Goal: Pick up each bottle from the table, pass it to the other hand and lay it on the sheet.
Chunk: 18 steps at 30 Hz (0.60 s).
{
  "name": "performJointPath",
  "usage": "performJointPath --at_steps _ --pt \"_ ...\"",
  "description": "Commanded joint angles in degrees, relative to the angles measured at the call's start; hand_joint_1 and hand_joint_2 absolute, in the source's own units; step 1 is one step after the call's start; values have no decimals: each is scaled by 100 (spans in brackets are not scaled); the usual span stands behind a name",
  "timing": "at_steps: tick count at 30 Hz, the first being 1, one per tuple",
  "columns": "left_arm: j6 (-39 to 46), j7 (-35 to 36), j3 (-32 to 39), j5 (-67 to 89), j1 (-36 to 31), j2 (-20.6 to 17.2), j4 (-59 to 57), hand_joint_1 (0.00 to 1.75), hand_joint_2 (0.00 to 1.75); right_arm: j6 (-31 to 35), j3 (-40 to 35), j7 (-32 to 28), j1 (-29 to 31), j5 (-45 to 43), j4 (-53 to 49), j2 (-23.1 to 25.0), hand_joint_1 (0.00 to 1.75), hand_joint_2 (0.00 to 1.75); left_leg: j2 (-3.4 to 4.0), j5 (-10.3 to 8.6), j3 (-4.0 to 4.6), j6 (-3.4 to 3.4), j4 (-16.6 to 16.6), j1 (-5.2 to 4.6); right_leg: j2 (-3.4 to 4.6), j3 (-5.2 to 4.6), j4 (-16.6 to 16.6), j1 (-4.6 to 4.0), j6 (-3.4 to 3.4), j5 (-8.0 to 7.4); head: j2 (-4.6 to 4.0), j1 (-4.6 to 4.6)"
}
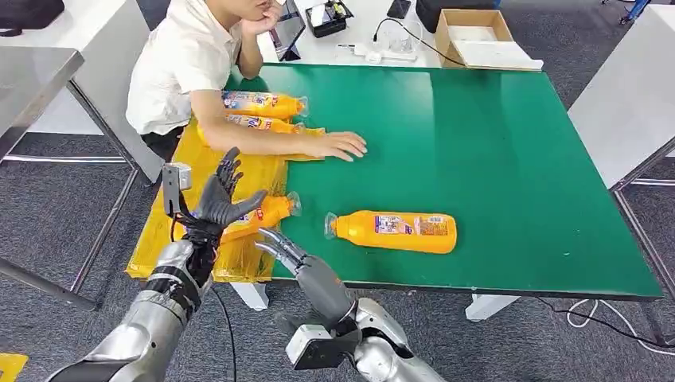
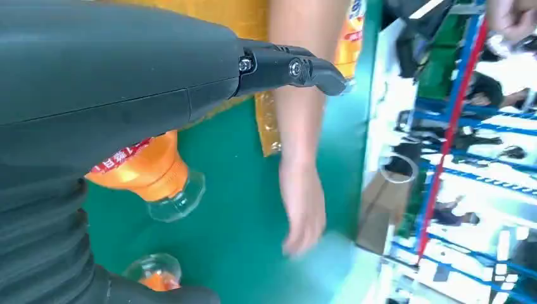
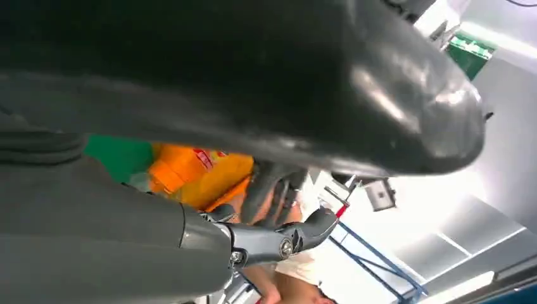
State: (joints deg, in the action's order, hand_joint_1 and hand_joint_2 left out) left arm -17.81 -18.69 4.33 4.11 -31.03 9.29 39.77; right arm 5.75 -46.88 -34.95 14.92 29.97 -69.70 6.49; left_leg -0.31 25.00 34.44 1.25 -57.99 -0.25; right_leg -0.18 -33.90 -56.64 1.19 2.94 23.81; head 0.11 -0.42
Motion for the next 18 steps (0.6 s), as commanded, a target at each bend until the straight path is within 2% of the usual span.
performJointPath --at_steps 1,3,6,7,9,11,13,15,18 --pt "2 53 -16 -24 174 36 562 0 175 14 -25 23 56 18 135 -166 0 0 3 6 -16 -8 -2 9 1 18 3 -10 -14 3 2 0" --pt "-22 52 -226 -527 331 -18 828 0 175 24 34 12 3 62 107 -156 0 0 2 6 -20 -9 0 12 1 25 7 -13 -15 3 2 0" --pt "197 206 -861 -1144 1014 -189 1936 0 175 99 159 36 -209 178 -32 -225 0 0 8 5 -18 -6 6 5 6 18 8 -6 -10 2 0 0" --pt "233 219 -1008 -1268 1242 -240 2304 0 175 160 199 57 -273 234 -71 -252 0 175 10 9 -26 -8 6 8 7 27 10 -9 -14 6 2 0" --pt "383 147 -1191 -1481 1717 -278 3110 0 175 347 310 112 -413 437 -179 -358 0 175 14 12 -26 -6 8 7 11 26 12 -8 -11 7 2 0" --pt "454 221 -1262 -1540 1826 -305 3315 0 175 341 358 103 -456 454 -226 -394 0 175 9 12 -19 -5 5 5 7 21 10 -6 -8 7 2 0" --pt "375 -23 -1275 -1736 2098 -319 3805 0 175 693 470 352 -472 946 -262 -601 0 175 8 16 -19 -7 0 7 6 23 7 -8 -11 11 2 -2" --pt "353 -190 -1118 -2015 2575 -239 4517 0 175 1160 993 654 -631 1334 -270 -915 0 175 9 18 -18 -8 1 10 8 24 11 -11 -13 10 2 0" --pt "488 -172 -1011 -2050 3180 -218 5362 0 175 1567 1970 766 -825 1562 -279 -1284 0 175 4 11 -4 -2 5 1 2 10 14 -3 -7 5 2 -2"
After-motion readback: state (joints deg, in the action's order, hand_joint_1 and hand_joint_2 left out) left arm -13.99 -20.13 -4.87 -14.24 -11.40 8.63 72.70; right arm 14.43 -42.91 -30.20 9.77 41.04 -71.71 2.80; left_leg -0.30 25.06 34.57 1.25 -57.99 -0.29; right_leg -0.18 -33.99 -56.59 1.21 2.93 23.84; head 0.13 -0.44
